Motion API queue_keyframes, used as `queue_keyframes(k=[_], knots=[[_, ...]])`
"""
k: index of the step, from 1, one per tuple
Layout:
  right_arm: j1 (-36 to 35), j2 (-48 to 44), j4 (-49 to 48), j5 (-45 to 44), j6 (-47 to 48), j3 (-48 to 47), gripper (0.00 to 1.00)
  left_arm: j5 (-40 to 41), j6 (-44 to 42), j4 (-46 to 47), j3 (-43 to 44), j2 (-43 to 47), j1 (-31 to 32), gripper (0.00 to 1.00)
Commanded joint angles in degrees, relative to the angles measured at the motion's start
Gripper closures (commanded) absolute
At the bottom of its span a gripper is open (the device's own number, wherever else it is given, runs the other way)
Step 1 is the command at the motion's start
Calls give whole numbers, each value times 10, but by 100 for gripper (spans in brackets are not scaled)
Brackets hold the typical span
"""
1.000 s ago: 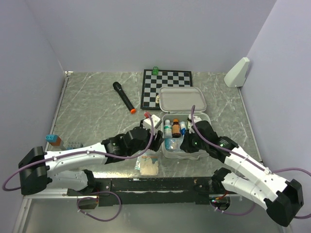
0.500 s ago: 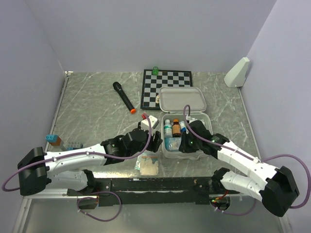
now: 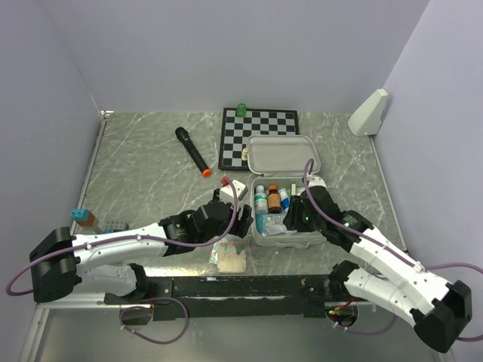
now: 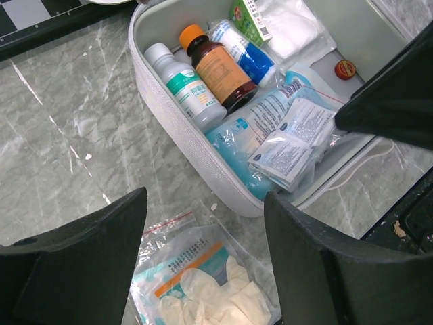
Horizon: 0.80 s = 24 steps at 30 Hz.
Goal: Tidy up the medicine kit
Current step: Place the medical item at the medicine box.
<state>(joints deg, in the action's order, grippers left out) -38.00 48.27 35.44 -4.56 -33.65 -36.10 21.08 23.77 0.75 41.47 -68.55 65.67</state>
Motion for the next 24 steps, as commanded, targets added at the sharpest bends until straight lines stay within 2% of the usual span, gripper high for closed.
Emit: queue_keyframes(k=[1,4,9,13,18,24], knots=[[-1,-30,37,-55,-6,-66,50,20,17,11,8,12,0,24],[13,-20,68,-119,-11,-88,48,34,39,8,14,15,-7,20],[154,54,62,-144,33,-120,46,-2,122,-25,30,14,-61,17],[188,109,48,-187,13,-116,44,-2,166,-37,17,29,-63,19],[241,142,43,-177,-2,-101,44,-35,196,-12,-36,67,-63,20],[246,168,76,-160,-21,-93,46,-58,203,21,-86,91,-63,21]])
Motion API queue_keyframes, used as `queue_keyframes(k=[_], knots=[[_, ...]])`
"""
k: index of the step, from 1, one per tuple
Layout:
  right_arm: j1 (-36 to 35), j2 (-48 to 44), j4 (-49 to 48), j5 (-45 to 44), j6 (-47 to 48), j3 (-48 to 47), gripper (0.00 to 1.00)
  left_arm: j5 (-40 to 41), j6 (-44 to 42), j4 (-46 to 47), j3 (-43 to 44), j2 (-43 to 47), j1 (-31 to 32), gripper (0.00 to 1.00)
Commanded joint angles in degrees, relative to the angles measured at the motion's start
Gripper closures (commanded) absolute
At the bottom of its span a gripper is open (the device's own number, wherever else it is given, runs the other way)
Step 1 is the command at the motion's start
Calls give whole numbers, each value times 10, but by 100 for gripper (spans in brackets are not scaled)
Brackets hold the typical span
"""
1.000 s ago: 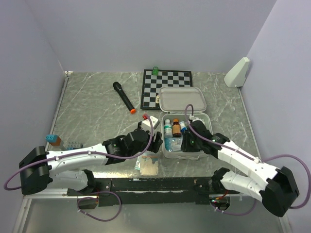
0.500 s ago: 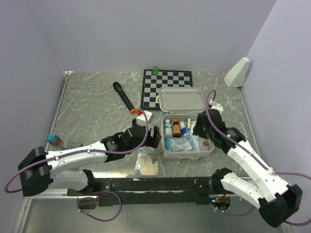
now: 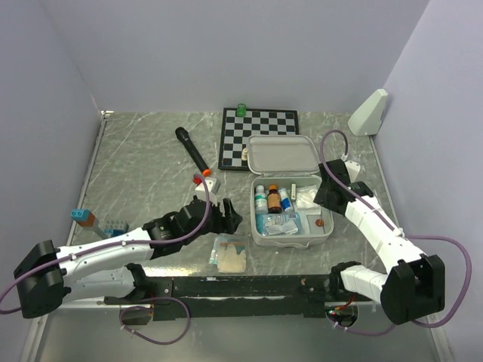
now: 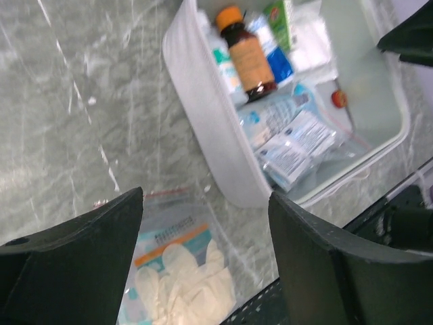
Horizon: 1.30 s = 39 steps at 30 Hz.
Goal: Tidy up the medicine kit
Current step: Place the medical item at the medicine box, then adjust the medicine box at the center of the board.
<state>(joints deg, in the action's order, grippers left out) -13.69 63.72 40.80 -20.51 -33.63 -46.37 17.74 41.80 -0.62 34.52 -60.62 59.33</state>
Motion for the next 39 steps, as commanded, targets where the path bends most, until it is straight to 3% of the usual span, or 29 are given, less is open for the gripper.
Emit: queue_keyframes(k=[1,11,18,28,39], knots=[[2,16,26,11,-24,15,47,-24,21,38,-18,12,1,22],[-4,-31,22,143,-63,91,51,-3,26,15,-35,30,1,23],[-104,-65,17,174,-154,104,52,41,120,-96,-71,57,2,30],[-184,-45,-28,199,-209,88,52,38,216,-185,-90,67,14,21],[-282,70,-83,224,-232,22,51,133,299,-279,-75,171,18,21]])
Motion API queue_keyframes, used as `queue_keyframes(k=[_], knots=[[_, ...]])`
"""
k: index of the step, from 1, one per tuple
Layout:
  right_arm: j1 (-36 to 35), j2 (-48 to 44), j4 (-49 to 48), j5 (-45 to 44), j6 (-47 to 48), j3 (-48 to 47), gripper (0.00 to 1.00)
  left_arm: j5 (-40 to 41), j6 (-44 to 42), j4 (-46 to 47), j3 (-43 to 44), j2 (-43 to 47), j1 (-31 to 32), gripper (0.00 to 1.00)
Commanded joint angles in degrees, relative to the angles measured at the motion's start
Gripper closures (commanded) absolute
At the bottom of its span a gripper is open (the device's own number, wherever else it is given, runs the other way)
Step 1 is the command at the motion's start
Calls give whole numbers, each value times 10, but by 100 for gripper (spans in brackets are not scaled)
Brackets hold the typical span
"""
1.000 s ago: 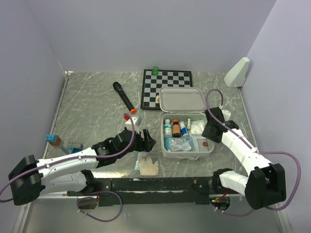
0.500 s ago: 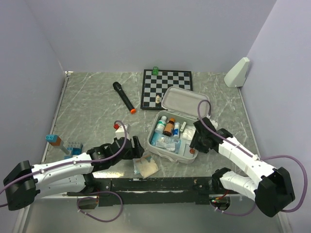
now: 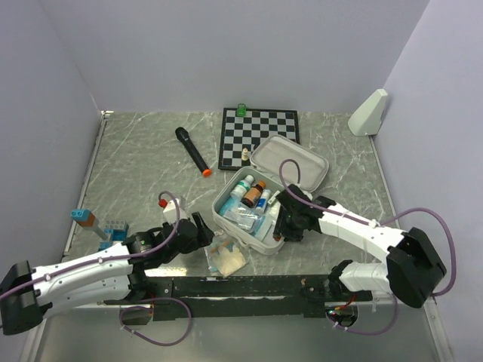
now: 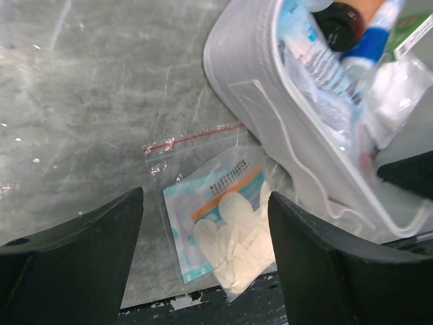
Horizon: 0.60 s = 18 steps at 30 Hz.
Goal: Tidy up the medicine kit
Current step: Adjust the medicine box at the center of the board.
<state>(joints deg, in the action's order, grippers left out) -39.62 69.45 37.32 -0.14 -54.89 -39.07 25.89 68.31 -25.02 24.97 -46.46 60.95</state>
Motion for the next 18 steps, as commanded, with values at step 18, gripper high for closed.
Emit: queue_keyframes(k=[18], knots=[[-30,-187,111,-130,102,-101,43,65,111,-9,189,-185,1,4]])
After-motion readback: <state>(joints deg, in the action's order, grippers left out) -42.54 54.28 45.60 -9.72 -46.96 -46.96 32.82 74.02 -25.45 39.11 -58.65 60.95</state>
